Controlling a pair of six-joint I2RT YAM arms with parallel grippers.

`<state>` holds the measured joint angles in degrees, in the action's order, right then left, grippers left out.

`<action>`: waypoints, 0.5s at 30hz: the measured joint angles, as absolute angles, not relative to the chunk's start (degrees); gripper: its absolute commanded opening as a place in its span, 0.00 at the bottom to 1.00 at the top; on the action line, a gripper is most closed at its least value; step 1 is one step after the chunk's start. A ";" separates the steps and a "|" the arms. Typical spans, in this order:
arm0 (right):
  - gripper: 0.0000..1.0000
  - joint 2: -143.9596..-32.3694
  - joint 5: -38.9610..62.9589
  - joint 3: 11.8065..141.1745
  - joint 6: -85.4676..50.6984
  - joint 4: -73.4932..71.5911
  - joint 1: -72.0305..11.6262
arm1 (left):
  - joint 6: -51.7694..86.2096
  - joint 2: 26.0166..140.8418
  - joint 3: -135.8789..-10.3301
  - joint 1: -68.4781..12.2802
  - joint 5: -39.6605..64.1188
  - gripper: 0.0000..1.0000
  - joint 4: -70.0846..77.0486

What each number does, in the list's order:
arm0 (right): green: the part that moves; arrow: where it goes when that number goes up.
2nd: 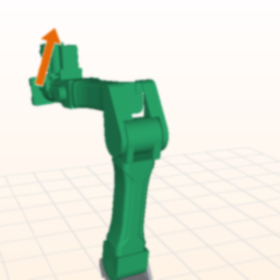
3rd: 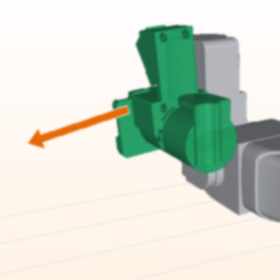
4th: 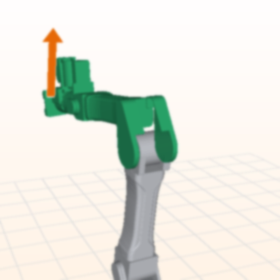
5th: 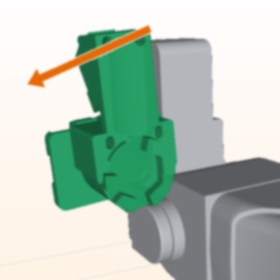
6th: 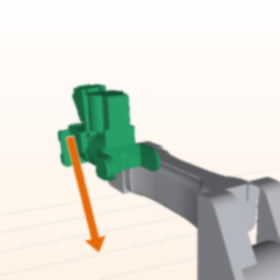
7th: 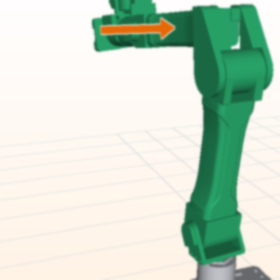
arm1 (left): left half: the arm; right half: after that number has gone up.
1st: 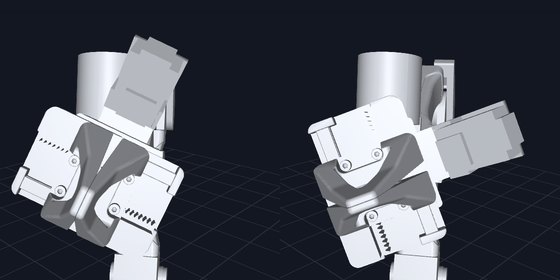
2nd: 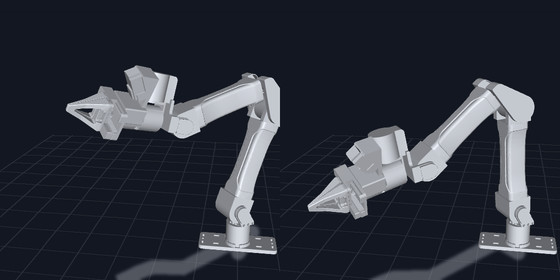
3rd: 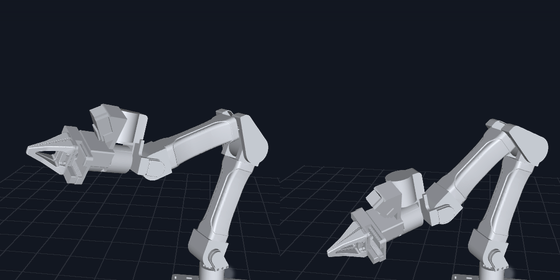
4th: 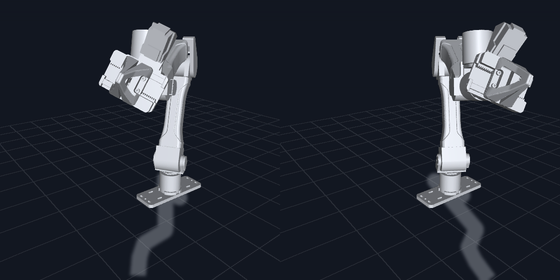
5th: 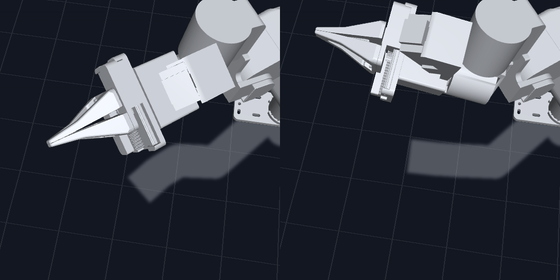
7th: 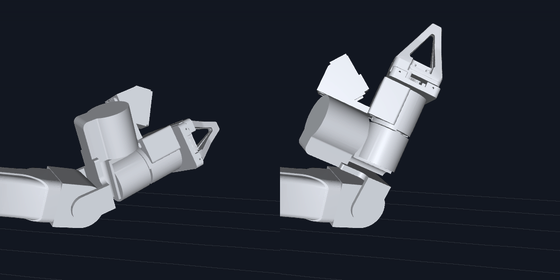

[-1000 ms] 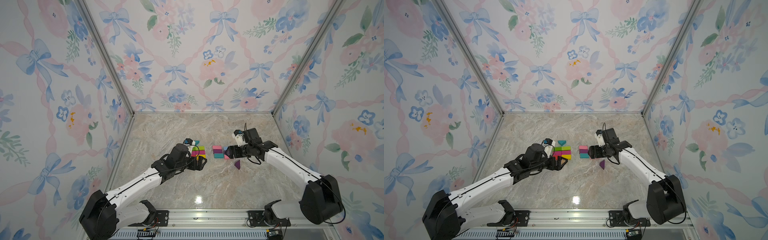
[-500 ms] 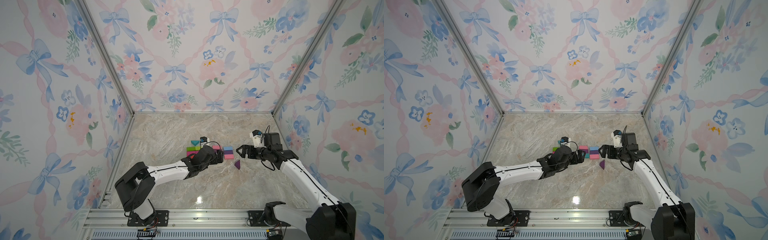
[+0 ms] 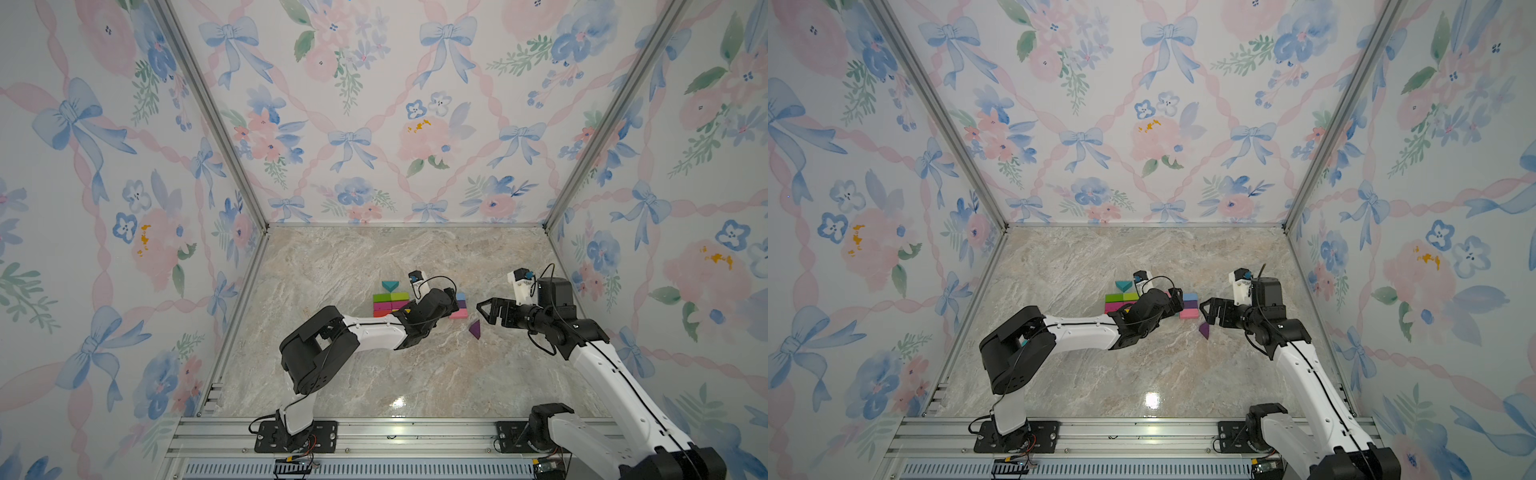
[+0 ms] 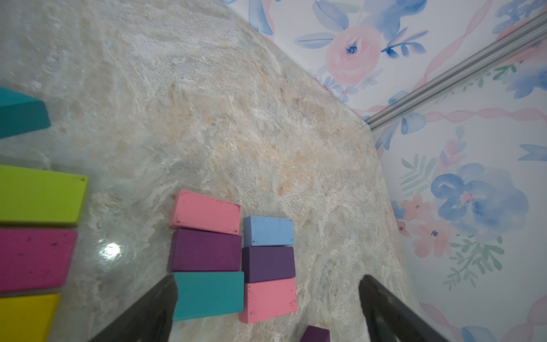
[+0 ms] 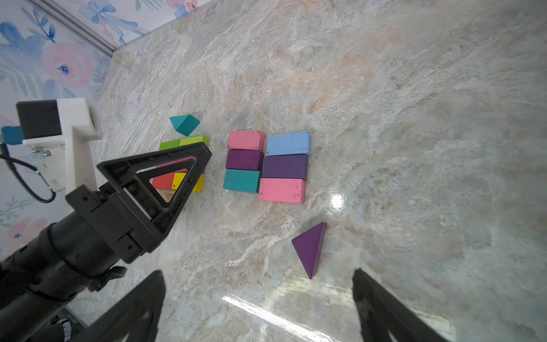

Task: Assemble a piece of candy with building blocks
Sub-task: Assemble the building block at the center of the board.

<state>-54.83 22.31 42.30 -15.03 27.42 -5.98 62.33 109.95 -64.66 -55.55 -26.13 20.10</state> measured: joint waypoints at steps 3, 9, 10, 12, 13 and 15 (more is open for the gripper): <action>0.99 -52.86 22.33 41.12 -15.05 27.46 -5.19 | 64.10 111.66 -66.11 -55.75 -27.99 0.98 20.71; 0.99 -50.37 22.61 40.80 -15.05 28.34 -4.54 | 66.67 115.39 -68.47 -55.75 -31.18 0.98 21.41; 0.99 -50.17 22.79 40.80 -15.05 28.40 -4.54 | 66.76 115.74 -68.53 -55.75 -31.59 0.98 21.39; 0.99 -50.09 22.98 40.80 -15.05 28.56 -4.54 | 67.20 116.20 -68.58 -55.72 -32.32 0.98 21.39; 0.99 -50.15 23.14 40.77 -15.03 28.56 -4.54 | 67.31 116.38 -68.58 -55.72 -32.58 0.98 21.39; 0.99 -50.24 23.64 40.75 -15.03 28.56 -4.54 | 67.35 116.73 -68.77 -55.61 -33.01 0.98 21.43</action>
<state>-50.24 23.64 40.75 -15.03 28.56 -4.54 67.35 116.73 -68.77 -55.61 -33.01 21.43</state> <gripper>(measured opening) 0.990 0.980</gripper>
